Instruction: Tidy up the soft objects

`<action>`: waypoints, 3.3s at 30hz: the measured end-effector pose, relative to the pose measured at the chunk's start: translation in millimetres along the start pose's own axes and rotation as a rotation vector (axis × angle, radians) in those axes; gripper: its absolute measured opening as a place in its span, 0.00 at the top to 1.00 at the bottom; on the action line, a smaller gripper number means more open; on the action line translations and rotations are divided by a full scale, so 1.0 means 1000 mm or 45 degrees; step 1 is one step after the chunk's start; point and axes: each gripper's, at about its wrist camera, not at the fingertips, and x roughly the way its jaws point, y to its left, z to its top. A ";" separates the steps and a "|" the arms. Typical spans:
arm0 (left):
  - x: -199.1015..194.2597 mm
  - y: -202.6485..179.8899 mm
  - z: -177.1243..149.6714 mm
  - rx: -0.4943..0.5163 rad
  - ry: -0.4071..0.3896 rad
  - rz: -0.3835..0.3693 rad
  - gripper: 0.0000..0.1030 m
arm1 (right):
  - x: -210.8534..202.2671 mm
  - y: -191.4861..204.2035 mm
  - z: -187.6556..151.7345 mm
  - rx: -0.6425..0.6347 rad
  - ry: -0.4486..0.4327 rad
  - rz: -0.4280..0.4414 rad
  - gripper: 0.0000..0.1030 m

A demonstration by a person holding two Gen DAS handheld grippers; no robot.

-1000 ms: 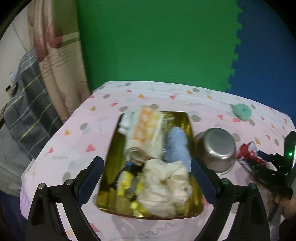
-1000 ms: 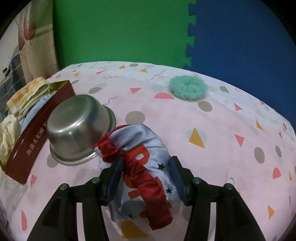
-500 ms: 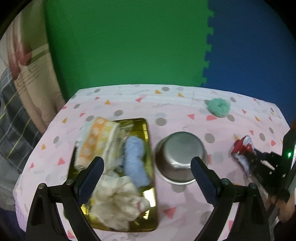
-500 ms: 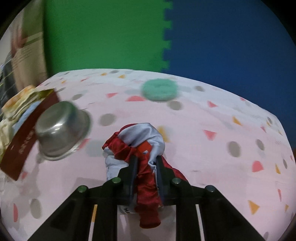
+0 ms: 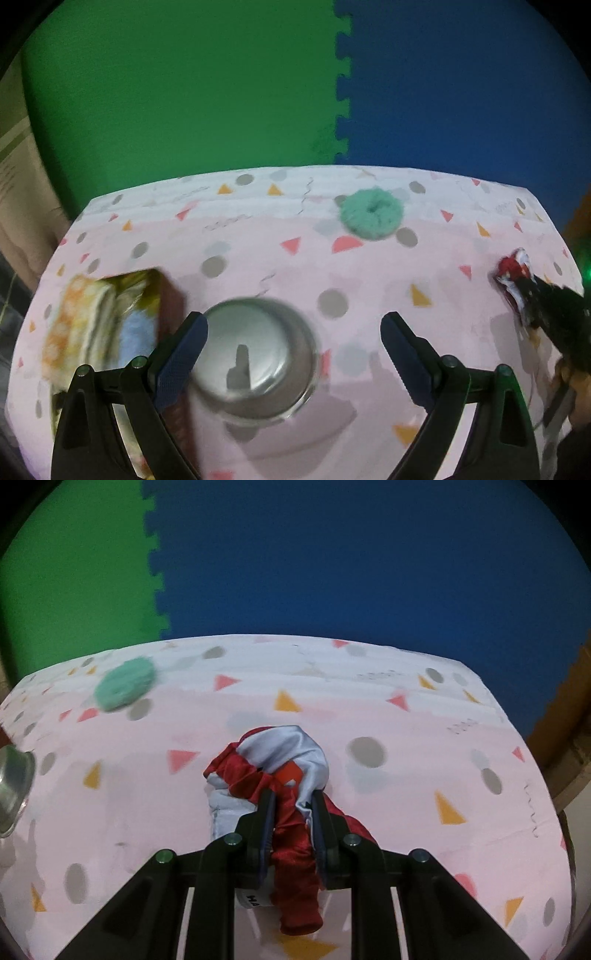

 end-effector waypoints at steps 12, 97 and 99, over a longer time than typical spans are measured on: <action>0.098 -0.046 0.057 -0.069 0.059 -0.050 0.10 | 0.005 -0.007 -0.002 0.021 0.019 0.052 0.79; 0.153 -0.078 0.087 0.013 0.172 -0.224 0.80 | 0.009 -0.019 -0.002 0.096 0.033 0.146 0.78; 0.145 -0.077 0.083 0.006 0.180 -0.230 0.80 | 0.009 -0.019 -0.002 0.093 0.033 0.143 0.78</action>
